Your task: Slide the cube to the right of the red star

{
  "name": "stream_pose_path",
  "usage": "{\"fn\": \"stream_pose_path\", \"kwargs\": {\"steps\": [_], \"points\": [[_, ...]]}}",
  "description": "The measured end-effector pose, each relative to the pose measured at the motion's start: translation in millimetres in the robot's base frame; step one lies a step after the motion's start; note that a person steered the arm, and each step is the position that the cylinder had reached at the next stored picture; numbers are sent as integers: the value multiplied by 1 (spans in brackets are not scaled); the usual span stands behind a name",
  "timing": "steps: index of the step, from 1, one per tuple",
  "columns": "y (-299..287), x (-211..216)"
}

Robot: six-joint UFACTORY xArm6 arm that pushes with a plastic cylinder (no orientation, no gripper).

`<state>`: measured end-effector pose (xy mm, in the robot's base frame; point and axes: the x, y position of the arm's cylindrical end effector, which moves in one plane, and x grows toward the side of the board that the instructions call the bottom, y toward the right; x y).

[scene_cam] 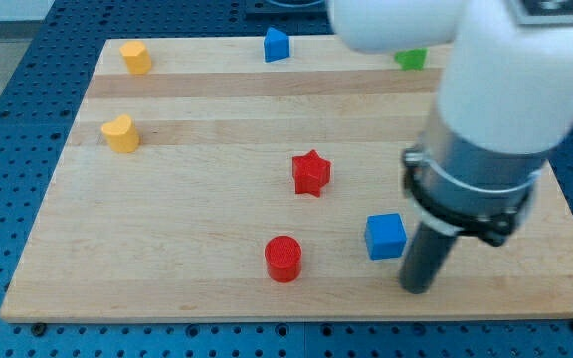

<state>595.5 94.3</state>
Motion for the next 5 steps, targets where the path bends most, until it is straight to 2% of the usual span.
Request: {"fn": "stream_pose_path", "kwargs": {"steps": [1, 5], "points": [[-17, 0], [0, -9]]}}
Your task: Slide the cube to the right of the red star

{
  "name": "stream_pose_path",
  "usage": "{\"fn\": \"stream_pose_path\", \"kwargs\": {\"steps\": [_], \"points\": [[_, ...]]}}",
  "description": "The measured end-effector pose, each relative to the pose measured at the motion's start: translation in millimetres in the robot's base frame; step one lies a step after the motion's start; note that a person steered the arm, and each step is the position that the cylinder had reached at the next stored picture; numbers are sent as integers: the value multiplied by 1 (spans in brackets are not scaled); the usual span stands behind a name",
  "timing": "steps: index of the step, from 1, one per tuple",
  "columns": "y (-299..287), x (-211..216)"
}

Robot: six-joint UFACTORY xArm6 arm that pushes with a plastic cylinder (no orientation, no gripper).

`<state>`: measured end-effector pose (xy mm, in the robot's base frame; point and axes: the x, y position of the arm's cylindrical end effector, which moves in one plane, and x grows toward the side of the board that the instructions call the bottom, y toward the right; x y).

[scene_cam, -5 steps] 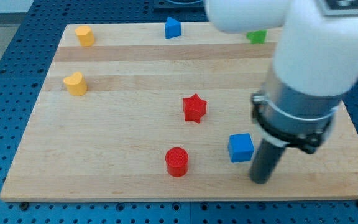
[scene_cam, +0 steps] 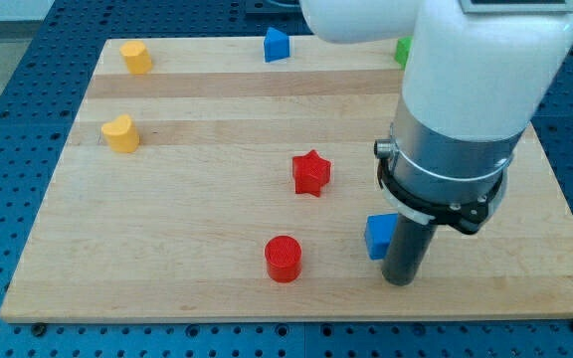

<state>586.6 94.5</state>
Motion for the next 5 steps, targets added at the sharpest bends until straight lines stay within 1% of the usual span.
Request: {"fn": "stream_pose_path", "kwargs": {"steps": [3, 5], "points": [[-1, -2], [-4, -20]]}}
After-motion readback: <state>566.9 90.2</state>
